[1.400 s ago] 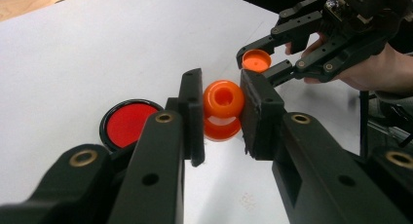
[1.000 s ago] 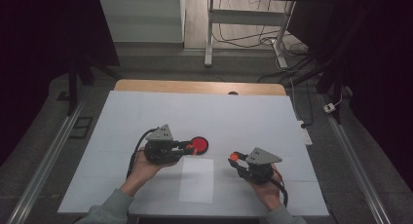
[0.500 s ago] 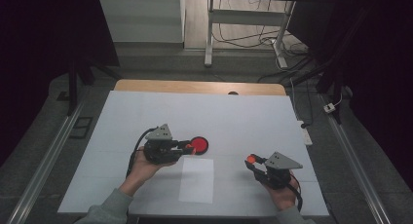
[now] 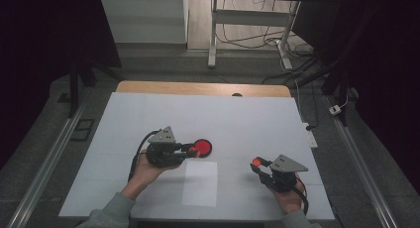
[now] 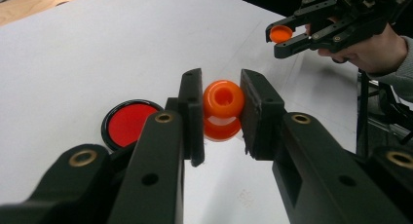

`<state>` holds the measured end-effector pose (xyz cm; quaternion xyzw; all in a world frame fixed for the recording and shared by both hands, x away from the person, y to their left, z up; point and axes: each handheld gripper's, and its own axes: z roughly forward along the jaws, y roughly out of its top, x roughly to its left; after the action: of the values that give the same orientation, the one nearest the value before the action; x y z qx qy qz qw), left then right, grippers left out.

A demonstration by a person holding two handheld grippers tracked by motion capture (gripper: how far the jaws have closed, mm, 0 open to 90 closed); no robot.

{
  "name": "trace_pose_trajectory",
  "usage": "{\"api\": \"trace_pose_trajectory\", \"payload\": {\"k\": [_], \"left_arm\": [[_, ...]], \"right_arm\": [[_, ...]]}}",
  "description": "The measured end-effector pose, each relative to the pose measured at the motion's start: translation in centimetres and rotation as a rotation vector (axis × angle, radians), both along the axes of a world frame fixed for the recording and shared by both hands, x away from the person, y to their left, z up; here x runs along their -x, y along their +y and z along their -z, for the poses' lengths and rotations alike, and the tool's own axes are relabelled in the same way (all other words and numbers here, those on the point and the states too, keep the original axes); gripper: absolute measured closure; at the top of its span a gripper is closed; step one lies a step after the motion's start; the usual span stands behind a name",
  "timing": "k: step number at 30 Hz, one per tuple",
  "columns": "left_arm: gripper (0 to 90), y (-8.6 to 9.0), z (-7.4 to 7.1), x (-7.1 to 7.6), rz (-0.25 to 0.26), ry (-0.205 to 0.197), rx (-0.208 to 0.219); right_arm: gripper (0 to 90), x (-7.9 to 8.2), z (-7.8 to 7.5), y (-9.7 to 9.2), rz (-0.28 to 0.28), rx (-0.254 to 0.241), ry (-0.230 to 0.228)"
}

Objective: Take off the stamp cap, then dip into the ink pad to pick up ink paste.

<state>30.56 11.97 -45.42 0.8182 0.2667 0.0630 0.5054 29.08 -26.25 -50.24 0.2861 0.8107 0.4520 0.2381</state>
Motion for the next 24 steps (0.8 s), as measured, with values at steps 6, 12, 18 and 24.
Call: {"api": "trace_pose_trajectory", "payload": {"k": [6, 12, 18, 24], "left_arm": [[71.6, -0.3, 0.0, 0.1, 0.013, 0.004, -0.008], [71.6, -1.0, 0.3, 0.2, 0.035, 0.009, -0.025], [71.6, -2.0, 1.0, 0.4, 0.056, 0.020, -0.052], [71.6, -2.5, 1.4, 0.4, 0.066, 0.024, -0.070]], "right_arm": [[64.1, 0.0, 0.1, 0.0, -0.001, 0.001, 0.001], [64.1, 0.0, 0.1, 0.1, 0.000, 0.006, 0.002], [64.1, 0.0, 0.1, 0.1, -0.001, 0.010, 0.003], [64.1, -0.1, 0.1, 0.0, 0.001, 0.009, 0.000]]}}
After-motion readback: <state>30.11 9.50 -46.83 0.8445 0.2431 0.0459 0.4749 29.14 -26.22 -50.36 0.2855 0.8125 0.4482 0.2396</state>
